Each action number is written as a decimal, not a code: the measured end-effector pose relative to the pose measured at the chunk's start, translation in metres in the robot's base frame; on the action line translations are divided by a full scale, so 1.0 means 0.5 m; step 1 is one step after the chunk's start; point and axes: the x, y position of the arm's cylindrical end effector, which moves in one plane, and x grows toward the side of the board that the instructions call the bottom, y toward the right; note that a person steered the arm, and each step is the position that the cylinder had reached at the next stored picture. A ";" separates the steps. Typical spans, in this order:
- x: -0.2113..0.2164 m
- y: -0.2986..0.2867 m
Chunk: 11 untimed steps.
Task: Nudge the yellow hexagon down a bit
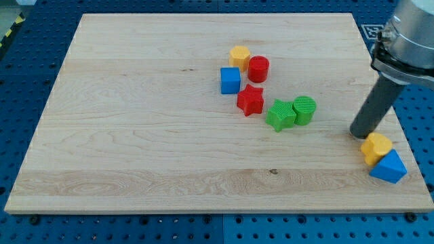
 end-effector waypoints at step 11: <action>-0.371 -0.512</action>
